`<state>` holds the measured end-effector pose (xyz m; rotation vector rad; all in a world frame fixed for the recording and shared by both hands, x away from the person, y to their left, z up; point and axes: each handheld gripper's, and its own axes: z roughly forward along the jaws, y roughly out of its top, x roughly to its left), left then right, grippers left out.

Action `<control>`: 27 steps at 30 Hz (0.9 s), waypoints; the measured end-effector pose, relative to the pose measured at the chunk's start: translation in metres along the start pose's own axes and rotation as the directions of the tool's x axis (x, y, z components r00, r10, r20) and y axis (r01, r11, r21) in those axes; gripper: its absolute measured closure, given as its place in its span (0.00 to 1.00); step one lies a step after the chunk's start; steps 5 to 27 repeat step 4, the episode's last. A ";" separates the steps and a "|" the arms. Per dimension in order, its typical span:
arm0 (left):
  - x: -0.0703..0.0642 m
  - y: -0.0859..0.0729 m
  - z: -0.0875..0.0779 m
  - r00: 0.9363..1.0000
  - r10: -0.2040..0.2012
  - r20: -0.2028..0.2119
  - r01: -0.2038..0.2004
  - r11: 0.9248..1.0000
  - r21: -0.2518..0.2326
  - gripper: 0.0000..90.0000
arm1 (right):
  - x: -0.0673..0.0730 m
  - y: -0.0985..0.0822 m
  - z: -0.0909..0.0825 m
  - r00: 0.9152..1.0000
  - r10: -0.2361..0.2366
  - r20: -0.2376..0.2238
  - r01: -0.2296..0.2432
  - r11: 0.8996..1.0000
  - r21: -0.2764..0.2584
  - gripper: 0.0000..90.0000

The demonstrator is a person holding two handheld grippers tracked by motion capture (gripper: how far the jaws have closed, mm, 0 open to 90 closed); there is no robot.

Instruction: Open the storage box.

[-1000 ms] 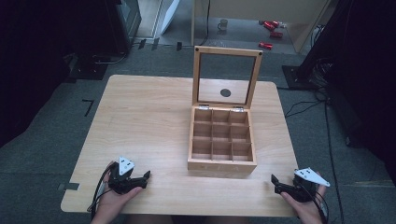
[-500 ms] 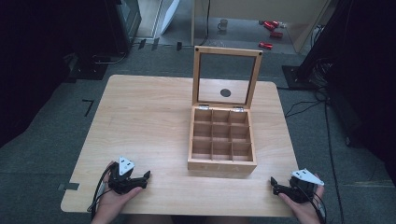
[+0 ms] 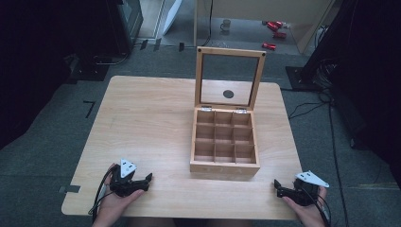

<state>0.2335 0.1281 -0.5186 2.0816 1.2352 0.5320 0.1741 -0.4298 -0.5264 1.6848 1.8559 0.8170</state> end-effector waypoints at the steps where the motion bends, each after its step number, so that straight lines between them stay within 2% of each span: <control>1: 0.000 0.000 0.000 1.000 0.000 0.000 0.000 1.000 0.000 0.17 | 0.000 0.000 0.000 1.000 -0.001 0.000 0.001 1.000 -0.001 0.05; 27: 0.000 0.000 0.000 1.000 0.000 0.001 0.000 1.000 0.000 0.17 | 0.000 0.000 0.000 1.000 0.000 -0.002 0.000 1.000 -0.001 0.05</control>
